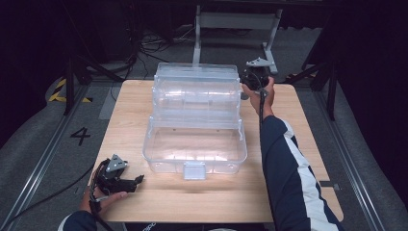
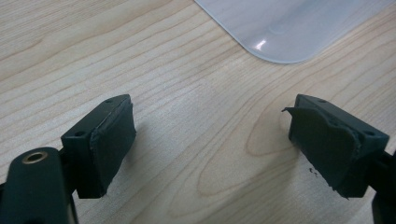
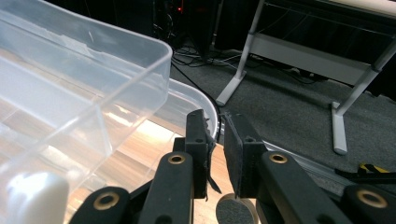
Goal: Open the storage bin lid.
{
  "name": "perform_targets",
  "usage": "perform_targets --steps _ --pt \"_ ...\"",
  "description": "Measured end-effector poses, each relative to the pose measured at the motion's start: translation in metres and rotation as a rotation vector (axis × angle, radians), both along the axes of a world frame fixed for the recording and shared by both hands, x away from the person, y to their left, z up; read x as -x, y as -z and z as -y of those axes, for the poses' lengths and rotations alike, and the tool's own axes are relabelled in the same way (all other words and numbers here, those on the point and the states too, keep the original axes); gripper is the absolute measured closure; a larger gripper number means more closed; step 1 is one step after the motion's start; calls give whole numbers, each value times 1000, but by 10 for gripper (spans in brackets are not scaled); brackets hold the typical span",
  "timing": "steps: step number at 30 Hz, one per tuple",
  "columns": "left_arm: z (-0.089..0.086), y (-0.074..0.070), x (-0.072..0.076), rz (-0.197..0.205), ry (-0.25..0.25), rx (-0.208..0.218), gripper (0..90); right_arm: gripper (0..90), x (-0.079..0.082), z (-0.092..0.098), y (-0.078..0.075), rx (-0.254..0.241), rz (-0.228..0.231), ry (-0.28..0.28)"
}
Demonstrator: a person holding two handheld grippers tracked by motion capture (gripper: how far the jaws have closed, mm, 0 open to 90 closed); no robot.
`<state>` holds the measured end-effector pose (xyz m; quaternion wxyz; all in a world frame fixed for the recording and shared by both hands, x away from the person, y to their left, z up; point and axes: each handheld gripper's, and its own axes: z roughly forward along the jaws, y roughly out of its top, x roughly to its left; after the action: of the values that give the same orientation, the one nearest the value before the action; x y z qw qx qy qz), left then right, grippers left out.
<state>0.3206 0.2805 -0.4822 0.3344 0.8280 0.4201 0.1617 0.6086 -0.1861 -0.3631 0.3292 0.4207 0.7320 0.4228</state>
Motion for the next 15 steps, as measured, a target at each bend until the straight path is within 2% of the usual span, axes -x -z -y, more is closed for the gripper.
perform_targets --steps 15 --pt "-1 -1 2 -2 -10 -16 152 798 7 2 -8 20 12 -15"
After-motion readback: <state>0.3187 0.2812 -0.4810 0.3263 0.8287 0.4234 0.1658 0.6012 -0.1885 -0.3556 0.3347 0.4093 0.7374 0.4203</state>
